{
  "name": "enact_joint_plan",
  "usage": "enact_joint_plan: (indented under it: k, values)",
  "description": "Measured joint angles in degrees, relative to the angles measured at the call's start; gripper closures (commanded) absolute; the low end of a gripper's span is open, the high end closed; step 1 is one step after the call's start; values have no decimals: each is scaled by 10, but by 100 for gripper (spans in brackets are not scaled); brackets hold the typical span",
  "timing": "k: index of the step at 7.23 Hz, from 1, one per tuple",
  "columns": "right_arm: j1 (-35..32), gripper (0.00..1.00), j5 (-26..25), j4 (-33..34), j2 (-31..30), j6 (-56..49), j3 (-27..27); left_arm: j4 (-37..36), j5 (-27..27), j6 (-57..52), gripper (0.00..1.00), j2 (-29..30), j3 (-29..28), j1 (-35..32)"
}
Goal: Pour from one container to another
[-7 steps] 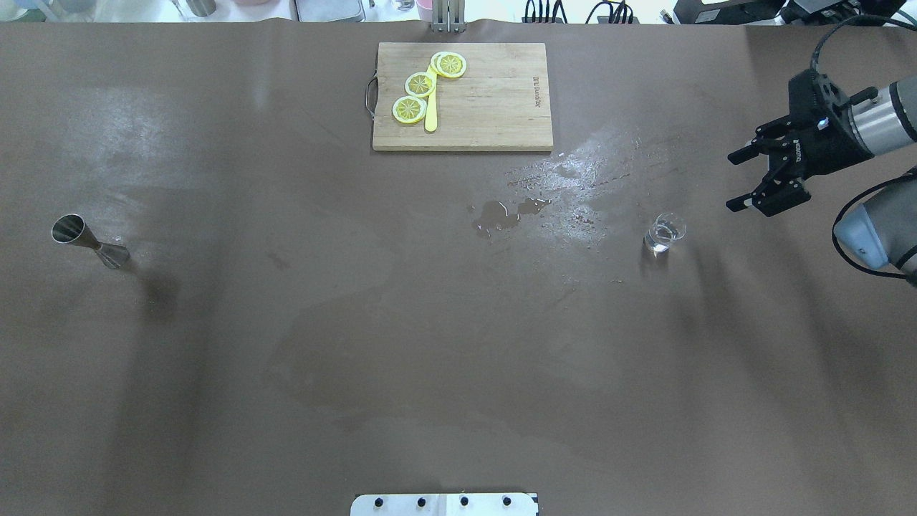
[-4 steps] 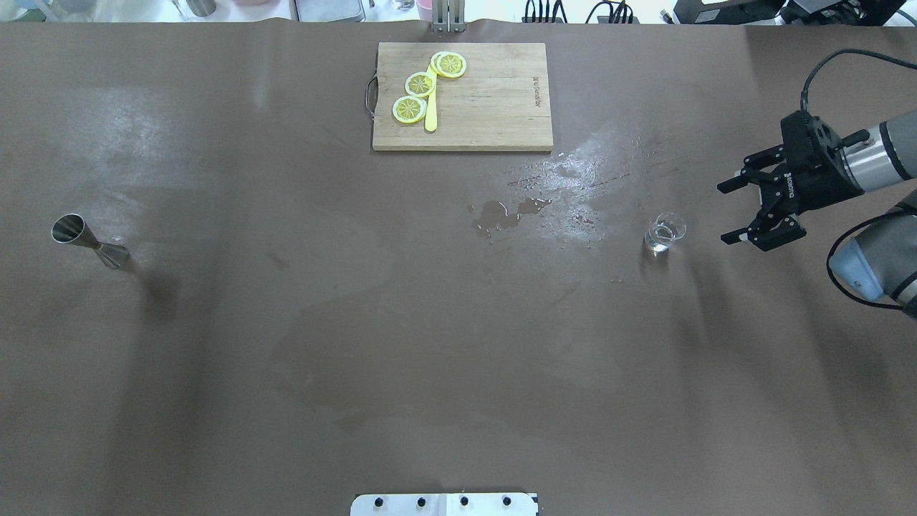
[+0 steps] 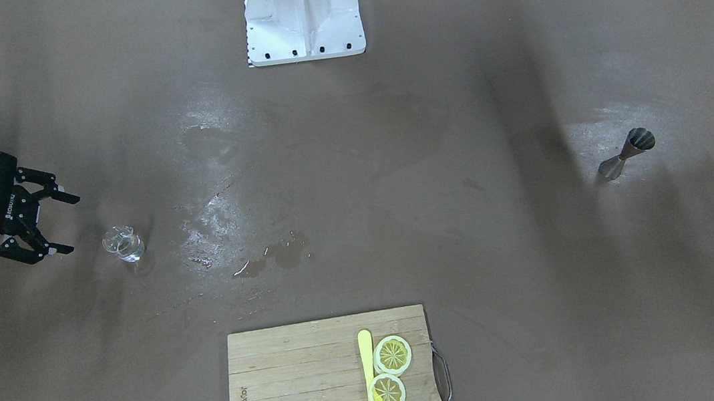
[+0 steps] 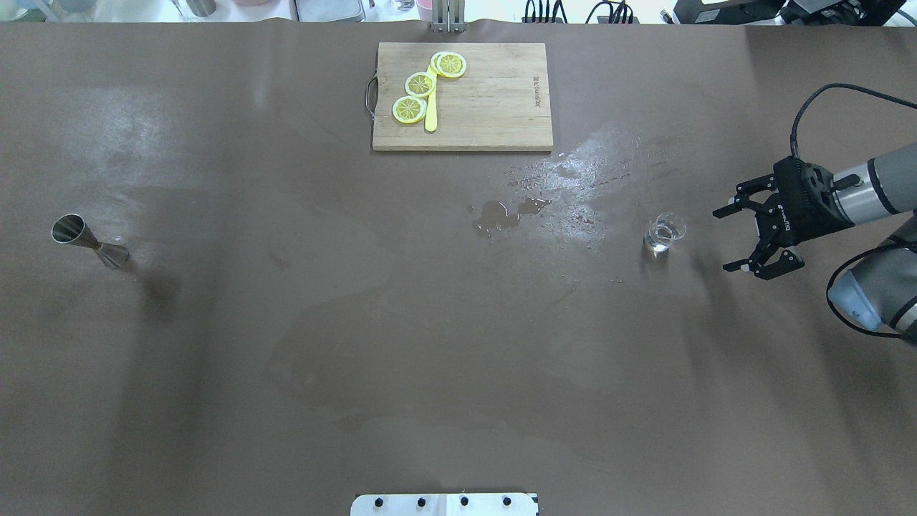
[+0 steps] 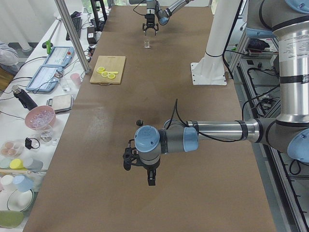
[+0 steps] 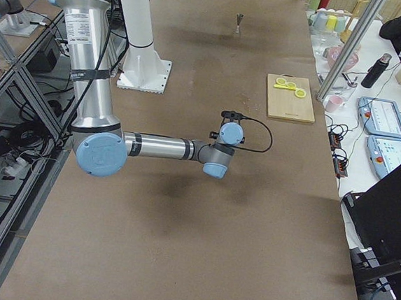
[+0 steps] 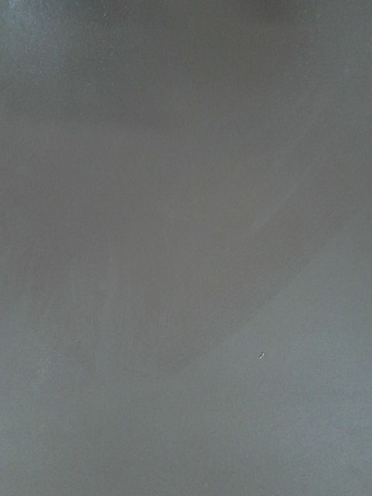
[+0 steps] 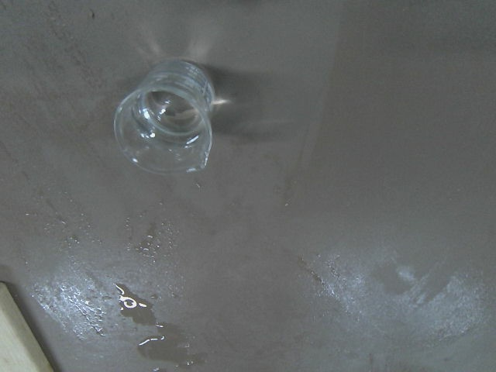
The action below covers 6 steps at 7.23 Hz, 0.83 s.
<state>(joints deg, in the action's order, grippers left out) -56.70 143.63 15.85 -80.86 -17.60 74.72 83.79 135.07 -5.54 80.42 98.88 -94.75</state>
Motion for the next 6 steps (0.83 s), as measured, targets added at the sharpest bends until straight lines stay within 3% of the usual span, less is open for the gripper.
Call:
enact_joint_plan:
  k: [6]
  values:
    - [14,2,-17,2,68,-17,-65,0,0,0,1,0,1,0]
